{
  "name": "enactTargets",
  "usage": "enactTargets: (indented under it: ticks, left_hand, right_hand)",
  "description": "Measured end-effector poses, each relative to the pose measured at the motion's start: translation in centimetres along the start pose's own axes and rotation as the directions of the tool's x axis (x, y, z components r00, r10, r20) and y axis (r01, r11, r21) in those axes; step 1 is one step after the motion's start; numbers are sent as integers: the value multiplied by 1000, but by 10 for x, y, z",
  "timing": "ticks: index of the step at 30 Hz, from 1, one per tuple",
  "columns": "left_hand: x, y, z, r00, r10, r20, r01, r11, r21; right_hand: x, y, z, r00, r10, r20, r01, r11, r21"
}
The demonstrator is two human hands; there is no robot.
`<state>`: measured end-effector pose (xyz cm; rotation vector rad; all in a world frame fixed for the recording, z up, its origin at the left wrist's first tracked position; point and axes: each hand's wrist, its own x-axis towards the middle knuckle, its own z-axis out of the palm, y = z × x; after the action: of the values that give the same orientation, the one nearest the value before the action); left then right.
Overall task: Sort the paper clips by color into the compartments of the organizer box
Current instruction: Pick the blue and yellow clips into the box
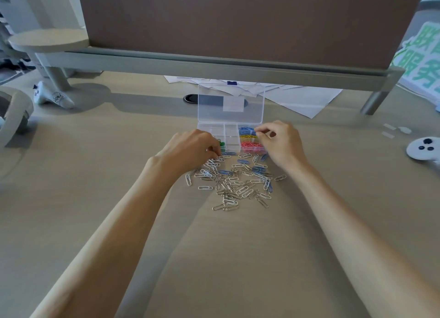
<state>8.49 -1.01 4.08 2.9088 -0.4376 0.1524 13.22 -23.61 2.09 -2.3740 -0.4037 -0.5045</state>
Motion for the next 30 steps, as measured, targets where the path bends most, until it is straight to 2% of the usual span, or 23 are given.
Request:
enactTargets:
  ticks: [4,9,19,26,30]
  left_hand:
    - [-1,-2,0,1000,5,-16,-5,1000,30]
    - [0,2,3,1000,15,-17,-14,998,67]
    - [0,5,3,1000,-4,-16,5,998,65]
    - [0,3,5,1000,-9,-10,9,999,53]
    - [2,-3,4,1000,9,-3,-9,1000,27]
  right_hand:
    - [-25,7,-3,998,15,-68,-11,998,57]
    - [-48,14,-8,998,12,-60,-12,1000,4]
    - [-51,17,-2,997,-37,65,49,980,-193]
    - [-52,18,-2,997,-34,68,46,983,-179]
    - [-52,12,-3,992,-114,54,117,991,-62]
